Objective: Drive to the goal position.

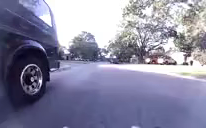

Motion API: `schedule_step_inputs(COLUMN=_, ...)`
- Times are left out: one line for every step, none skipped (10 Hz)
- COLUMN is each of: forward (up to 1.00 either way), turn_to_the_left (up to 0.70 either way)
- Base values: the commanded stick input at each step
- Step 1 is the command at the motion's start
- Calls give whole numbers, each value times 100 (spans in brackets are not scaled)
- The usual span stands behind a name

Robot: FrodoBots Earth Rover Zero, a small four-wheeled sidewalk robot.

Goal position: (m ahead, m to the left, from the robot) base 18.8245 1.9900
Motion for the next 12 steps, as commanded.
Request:
schedule_step_inputs(forward=100, turn_to_the_left=0)
schedule_step_inputs(forward=100, turn_to_the_left=0)
schedule_step_inputs(forward=100, turn_to_the_left=0)
schedule_step_inputs(forward=100, turn_to_the_left=0)
schedule_step_inputs(forward=100, turn_to_the_left=0)
schedule_step_inputs(forward=100, turn_to_the_left=0)
schedule_step_inputs(forward=100, turn_to_the_left=0)
schedule_step_inputs(forward=100, turn_to_the_left=0)
schedule_step_inputs(forward=100, turn_to_the_left=0)
schedule_step_inputs(forward=100, turn_to_the_left=0)
schedule_step_inputs(forward=100, turn_to_the_left=0)
schedule_step_inputs(forward=100, turn_to_the_left=0)
